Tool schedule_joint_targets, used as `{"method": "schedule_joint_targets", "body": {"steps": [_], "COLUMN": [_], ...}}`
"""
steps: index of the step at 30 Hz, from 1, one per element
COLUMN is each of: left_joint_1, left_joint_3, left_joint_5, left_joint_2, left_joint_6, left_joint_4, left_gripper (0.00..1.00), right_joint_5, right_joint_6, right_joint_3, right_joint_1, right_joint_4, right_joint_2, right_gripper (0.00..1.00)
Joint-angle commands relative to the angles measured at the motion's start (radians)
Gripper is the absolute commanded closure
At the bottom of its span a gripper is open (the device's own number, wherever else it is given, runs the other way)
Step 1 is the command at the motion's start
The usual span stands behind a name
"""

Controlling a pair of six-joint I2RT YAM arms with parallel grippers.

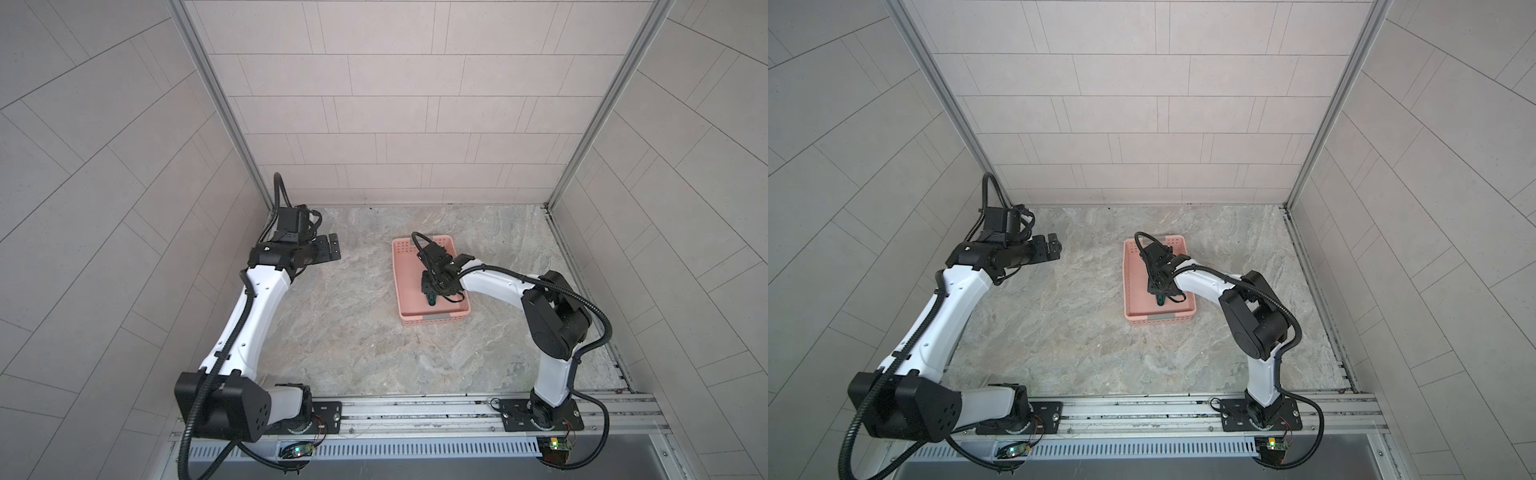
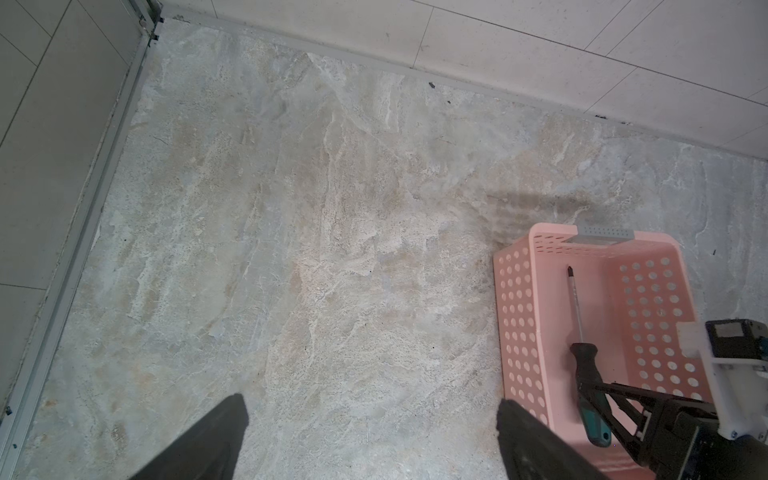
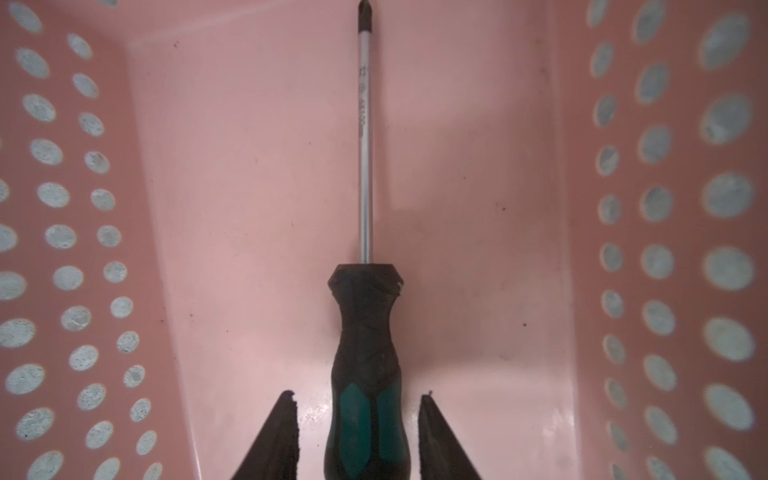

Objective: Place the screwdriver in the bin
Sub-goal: 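Open the right gripper to drop the screwdriver into the bin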

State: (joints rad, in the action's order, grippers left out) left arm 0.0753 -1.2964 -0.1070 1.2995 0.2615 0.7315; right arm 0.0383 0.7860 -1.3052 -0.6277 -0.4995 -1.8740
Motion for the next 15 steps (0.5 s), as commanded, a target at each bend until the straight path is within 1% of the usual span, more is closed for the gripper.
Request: {"method": "schedule_joint_targets", "body": {"steps": [1, 3, 5, 7, 8, 10, 11, 12, 13, 15], "left_joint_1": [0.004, 0.004, 0.003, 0.004, 0.004, 0.004, 0.004, 0.004, 0.004, 0.004], "left_joint_3": [0.016, 0.032, 0.059, 0.1, 0.135, 0.203, 0.246, 0.286, 0.322, 0.391], "left_joint_5": [0.011, 0.018, 0.023, 0.038, 0.057, 0.106, 0.128, 0.153, 0.158, 0.132], "left_joint_2": [-0.023, -0.039, -0.063, -0.098, -0.125, -0.175, -0.211, -0.243, -0.27, -0.322], "left_joint_6": [-0.005, -0.001, -0.009, -0.012, -0.013, -0.004, -0.002, -0.005, -0.032, -0.152], "left_joint_4": [-0.004, -0.029, -0.072, -0.133, -0.177, -0.271, -0.324, -0.373, -0.418, -0.487], "left_gripper": [0.0, 0.0, 0.0, 0.0, 0.0, 0.0, 0.0, 0.0, 0.0, 0.0], "right_joint_5": [0.035, 0.027, 0.032, 0.058, 0.083, 0.154, 0.19, 0.225, 0.248, 0.31], "right_joint_6": [-0.009, -0.043, -0.095, -0.152, -0.202, -0.271, -0.307, -0.334, -0.358, -0.416], "right_joint_3": [-0.043, -0.08, -0.102, -0.136, -0.17, -0.223, -0.243, -0.255, -0.255, -0.233], "right_joint_1": [-0.004, -0.007, -0.013, -0.014, -0.011, -0.008, -0.003, 0.005, 0.011, 0.031], "right_joint_4": [-0.034, -0.074, -0.079, -0.103, -0.131, -0.184, -0.206, -0.219, -0.22, -0.212], "right_joint_2": [-0.001, 0.014, 0.061, 0.124, 0.164, 0.225, 0.257, 0.294, 0.32, 0.392], "right_gripper": [0.55, 0.54, 0.53, 0.49, 0.46, 0.29, 0.12, 0.0, 0.0, 0.0]}}
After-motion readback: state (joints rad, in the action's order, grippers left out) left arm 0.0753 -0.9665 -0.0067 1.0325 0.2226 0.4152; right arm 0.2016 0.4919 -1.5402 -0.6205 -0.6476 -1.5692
